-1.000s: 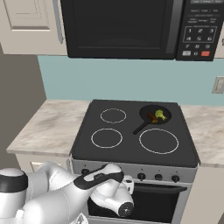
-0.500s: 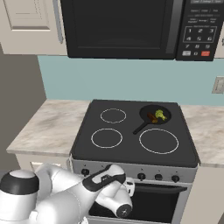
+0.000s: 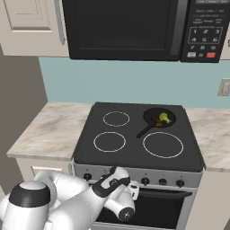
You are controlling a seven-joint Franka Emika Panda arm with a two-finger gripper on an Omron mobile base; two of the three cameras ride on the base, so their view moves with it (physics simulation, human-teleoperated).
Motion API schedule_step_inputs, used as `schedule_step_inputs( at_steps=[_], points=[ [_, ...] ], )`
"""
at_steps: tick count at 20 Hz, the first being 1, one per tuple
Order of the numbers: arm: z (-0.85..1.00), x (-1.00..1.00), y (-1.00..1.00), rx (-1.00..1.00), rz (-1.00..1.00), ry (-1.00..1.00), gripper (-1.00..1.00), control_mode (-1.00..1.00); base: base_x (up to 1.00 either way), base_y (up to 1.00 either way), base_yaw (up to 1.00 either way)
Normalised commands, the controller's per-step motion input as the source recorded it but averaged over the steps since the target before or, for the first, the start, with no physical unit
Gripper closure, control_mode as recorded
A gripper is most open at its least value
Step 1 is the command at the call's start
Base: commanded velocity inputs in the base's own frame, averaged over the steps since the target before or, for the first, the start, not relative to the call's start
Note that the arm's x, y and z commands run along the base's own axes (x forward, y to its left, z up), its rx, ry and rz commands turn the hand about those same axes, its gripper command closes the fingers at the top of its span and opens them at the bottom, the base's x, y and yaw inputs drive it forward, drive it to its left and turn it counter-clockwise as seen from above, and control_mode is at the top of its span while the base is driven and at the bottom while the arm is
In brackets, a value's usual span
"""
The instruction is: Put the sweet potato and broccoli in the pan. Then turn on the rear right burner and set the heat to medium.
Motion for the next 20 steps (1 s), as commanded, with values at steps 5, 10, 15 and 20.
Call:
schedule_step_inputs(
  at_steps=[5, 10, 15, 20],
  points=[
    [-0.18, 0.04, 0.0, 0.0, 0.0, 0.0, -1.0, -1.0, 0.0, 0.0, 0.0],
    [-0.29, 0.0, 0.0, -0.01, 0.0, 0.0, -1.0, -1.0, 0.0, 0.0, 0.0],
    [-0.06, 0.07, 0.0, -0.02, 0.0, 0.0, -1.0, -1.0, 0.0, 0.0, 0.0],
    [0.0, 0.14, -0.11, -0.03, 0.0, 0.0, -1.0, -1.0, 0.0, 0.0, 0.0]
  ],
)
